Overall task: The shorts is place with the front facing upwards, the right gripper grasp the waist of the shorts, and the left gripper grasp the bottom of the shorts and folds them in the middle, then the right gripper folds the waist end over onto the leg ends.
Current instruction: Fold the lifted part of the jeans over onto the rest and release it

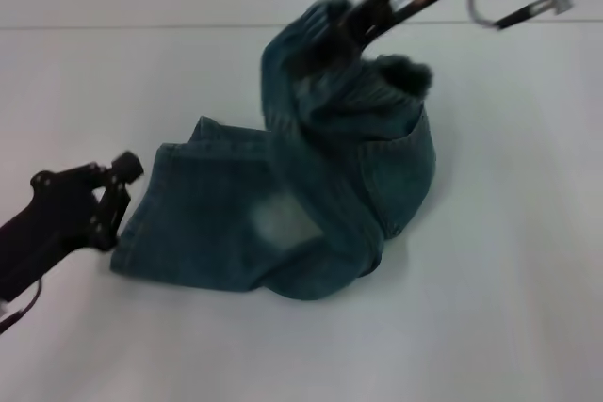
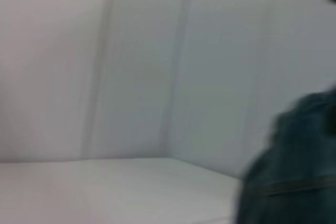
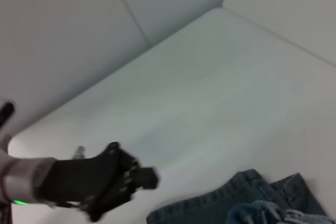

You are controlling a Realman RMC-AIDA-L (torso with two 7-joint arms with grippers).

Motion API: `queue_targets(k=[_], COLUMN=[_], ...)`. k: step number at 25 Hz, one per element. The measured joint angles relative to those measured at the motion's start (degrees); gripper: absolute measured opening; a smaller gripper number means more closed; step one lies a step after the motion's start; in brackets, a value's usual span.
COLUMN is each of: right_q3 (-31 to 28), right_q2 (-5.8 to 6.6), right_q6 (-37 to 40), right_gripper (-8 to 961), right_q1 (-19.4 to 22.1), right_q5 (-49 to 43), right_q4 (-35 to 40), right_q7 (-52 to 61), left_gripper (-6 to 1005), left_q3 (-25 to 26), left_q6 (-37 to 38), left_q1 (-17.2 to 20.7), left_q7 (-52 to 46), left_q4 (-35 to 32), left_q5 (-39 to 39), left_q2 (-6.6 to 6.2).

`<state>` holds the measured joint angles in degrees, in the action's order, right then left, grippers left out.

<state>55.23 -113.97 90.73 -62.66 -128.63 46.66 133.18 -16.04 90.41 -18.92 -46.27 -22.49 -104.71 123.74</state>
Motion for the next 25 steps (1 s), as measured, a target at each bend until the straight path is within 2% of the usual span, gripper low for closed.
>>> queue_targets(k=[5, 10, 12, 18, 23, 25], right_q3=[5.3, 8.7, 8.9, 9.7, 10.7, 10.8], right_q2=[-2.12, -4.97, -5.24, -6.24, -6.43, -6.42], right_q6=[-3.3, -7.4, -8.0, -11.9, -13.9, -13.9], right_gripper=[260, 272, 277, 292, 304, 348], right_q1=[-3.4, -6.6, -7.1, -11.5, -11.8, -11.4], right_q5=[-0.1, -0.1, -0.1, 0.5, 1.0, 1.6], right_q4=[-4.8, -9.4, -10.1, -18.2, -19.4, -19.3], right_q7=[-2.1, -5.5, -6.1, -8.7, -9.6, -10.2], left_gripper=[7, 7, 7, 6, 6, 6], left_q3=[-0.1, 0.1, 0.3, 0.6, 0.4, 0.3], left_q6=[12.6, 17.8, 18.3, 18.5, 18.1, 17.8], left_q1=[3.1, 4.8, 5.3, 6.6, 6.8, 6.7], left_q7=[-5.7, -7.3, -7.3, -7.3, -7.2, -7.2], left_q4=[-8.3, -11.4, -11.7, -11.9, -11.9, -11.7], left_q5=[-7.7, -12.1, -13.3, -14.0, -14.1, -14.1], left_q2=[-0.62, -0.92, -0.90, -0.57, -0.52, -0.52])
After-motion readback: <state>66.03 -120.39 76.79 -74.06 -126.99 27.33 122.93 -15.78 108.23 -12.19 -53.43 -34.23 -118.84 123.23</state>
